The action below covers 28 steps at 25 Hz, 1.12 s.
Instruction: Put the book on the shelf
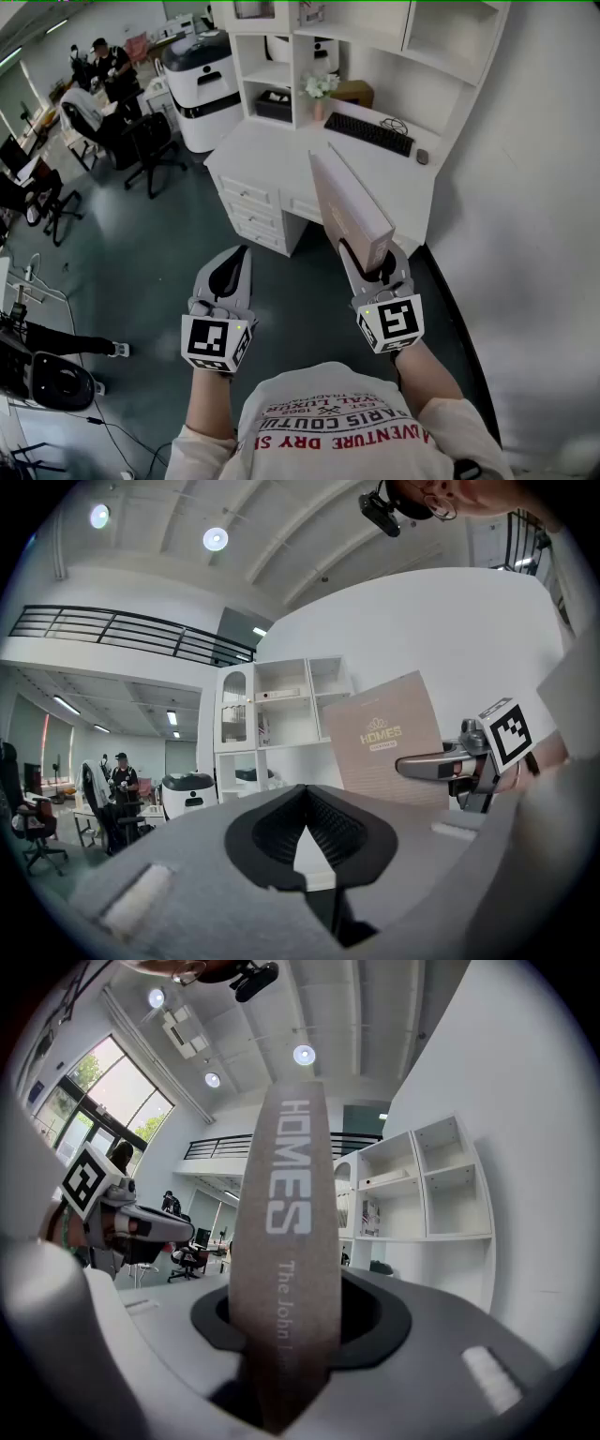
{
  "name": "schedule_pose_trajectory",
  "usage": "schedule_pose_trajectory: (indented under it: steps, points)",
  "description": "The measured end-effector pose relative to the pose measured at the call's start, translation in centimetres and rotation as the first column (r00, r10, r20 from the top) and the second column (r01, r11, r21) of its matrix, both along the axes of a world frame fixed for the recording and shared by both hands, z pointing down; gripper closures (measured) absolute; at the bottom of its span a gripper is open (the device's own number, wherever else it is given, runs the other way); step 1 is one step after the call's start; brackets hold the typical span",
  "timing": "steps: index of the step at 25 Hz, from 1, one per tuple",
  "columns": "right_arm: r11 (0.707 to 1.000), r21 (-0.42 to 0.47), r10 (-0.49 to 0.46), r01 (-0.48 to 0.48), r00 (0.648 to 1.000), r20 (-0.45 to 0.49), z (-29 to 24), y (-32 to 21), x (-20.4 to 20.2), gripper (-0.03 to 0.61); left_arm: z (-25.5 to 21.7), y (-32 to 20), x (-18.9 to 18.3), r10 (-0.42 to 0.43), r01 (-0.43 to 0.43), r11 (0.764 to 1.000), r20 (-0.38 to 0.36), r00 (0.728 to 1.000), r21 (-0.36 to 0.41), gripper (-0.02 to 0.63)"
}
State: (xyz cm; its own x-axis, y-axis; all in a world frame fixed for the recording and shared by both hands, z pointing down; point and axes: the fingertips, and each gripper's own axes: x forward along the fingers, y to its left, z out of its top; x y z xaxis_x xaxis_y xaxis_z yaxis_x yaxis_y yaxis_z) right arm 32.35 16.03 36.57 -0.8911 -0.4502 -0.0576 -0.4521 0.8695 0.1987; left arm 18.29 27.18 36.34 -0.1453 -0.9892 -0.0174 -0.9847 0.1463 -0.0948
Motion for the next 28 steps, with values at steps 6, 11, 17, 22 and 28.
schedule_pose_trajectory:
  steps: [6,11,17,22,28]
  points:
    - [1.0,-0.017,0.005,-0.005,1.0,0.005,0.0,0.4,-1.4,0.403,0.4,0.4,-1.5,0.006,-0.006,1.0,-0.009,1.0,-0.022,0.607]
    - [0.999,-0.036,0.025,-0.024,1.0,0.009,0.8,0.6,-3.2,0.403,1.2,0.8,-3.3,0.016,-0.016,0.999,-0.017,1.0,-0.029,0.607]
    - [0.997,-0.058,0.047,-0.046,0.999,0.018,1.9,1.0,-5.7,0.402,2.2,1.6,-6.4,0.014,-0.015,0.999,-0.035,0.999,-0.033,0.609]
    - [0.998,-0.049,0.026,-0.026,1.0,0.004,2.4,-0.2,-8.6,0.402,3.0,0.8,-9.0,-0.006,0.004,0.999,-0.04,0.999,-0.052,0.607]
    - [0.997,-0.075,0.012,-0.01,1.0,0.023,3.4,-5.4,-13.6,0.402,3.8,-3.1,-13.4,-0.024,0.023,0.998,-0.015,1.0,-0.056,0.607]
